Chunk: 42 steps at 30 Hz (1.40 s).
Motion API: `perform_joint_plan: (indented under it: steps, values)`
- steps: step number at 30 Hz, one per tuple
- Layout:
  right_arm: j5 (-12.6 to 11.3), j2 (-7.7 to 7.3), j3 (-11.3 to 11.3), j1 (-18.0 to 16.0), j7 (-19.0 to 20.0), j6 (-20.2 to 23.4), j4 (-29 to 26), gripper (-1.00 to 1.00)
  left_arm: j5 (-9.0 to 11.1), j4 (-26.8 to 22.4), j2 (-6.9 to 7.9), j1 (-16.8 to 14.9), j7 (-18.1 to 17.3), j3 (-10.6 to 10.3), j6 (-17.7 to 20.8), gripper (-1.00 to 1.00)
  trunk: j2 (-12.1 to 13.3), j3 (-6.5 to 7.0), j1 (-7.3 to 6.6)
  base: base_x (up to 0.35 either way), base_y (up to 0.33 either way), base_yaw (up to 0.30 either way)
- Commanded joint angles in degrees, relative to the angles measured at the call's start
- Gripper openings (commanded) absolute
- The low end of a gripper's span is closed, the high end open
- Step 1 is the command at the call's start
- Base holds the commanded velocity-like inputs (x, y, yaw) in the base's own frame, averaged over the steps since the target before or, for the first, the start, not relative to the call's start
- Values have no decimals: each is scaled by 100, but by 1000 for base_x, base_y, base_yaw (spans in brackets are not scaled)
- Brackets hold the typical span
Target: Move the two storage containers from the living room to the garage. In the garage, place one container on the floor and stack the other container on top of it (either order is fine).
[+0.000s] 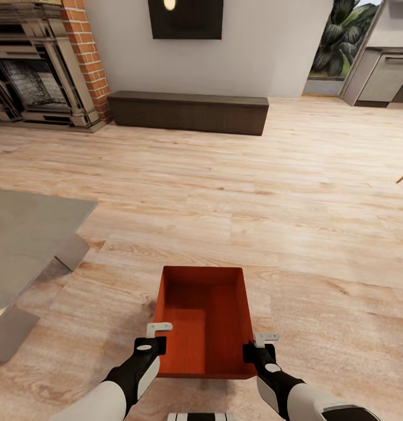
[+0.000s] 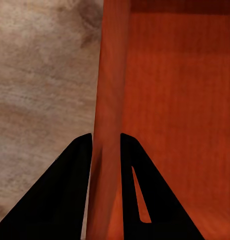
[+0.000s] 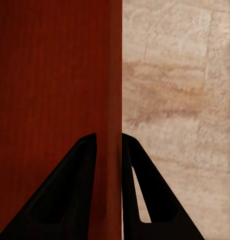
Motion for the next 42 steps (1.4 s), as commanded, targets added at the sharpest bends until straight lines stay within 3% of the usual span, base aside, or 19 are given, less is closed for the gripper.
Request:
perform_joint_plan:
  steps: [1,42]
  values:
    - [-85,0,-52,-3,-42,-28,7,-100,-56,-16,23,0,82,-6,49,-100,40,15,-23,0,0,0]
    - [-93,51,-52,-3,-48,-40,7,-100,-56,-7,24,0,82,-6,49,-100,1685,751,-924,0,0,0]
